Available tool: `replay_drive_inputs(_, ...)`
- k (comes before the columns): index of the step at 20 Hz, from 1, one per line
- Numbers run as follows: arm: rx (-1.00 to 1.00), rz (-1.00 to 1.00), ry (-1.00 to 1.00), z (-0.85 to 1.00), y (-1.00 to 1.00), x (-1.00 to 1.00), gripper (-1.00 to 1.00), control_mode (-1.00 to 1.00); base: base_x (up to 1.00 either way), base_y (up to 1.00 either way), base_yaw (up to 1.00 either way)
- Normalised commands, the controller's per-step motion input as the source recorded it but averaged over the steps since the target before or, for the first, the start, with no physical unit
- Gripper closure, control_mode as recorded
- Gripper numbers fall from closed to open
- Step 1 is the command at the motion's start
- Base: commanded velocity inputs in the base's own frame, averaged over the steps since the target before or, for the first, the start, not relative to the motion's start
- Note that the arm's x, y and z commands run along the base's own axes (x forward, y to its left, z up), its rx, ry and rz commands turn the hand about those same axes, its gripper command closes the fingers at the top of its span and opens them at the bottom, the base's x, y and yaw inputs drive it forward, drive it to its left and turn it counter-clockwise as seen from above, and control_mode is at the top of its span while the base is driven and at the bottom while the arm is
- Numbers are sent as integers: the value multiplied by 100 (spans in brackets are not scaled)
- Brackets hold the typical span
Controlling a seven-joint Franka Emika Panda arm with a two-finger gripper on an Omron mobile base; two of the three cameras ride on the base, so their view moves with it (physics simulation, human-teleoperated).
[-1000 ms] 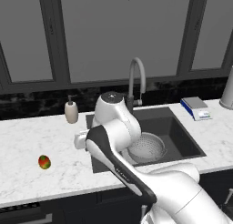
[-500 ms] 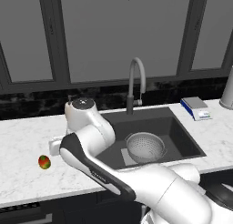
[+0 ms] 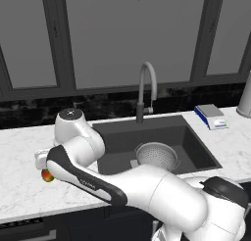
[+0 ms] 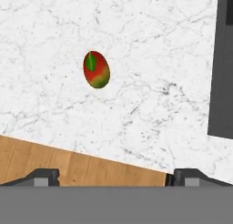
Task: Put the colander in the sink, put the mango in the colander, and turn on the sink faucet and pour water over the colander.
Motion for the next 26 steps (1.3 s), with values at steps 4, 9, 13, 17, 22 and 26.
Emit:
replay_drive_inputs(4,0,0,0,-19,31,25,-100,-100,0,0,0)
replay_drive_inputs(9,0,2,0,-39,1,27,-100,-100,0,0,0)
replay_drive_inputs(13,0,2,0,-39,0,33,-100,-100,0,0,0)
replay_drive_inputs(17,0,1,0,-33,4,25,-100,-100,0,0,0)
replay_drive_inputs(22,0,0,1,-22,18,10,-100,-100,0,0,0)
replay_drive_inputs(26,0,0,1,-22,24,10,-100,-100,0,0,0)
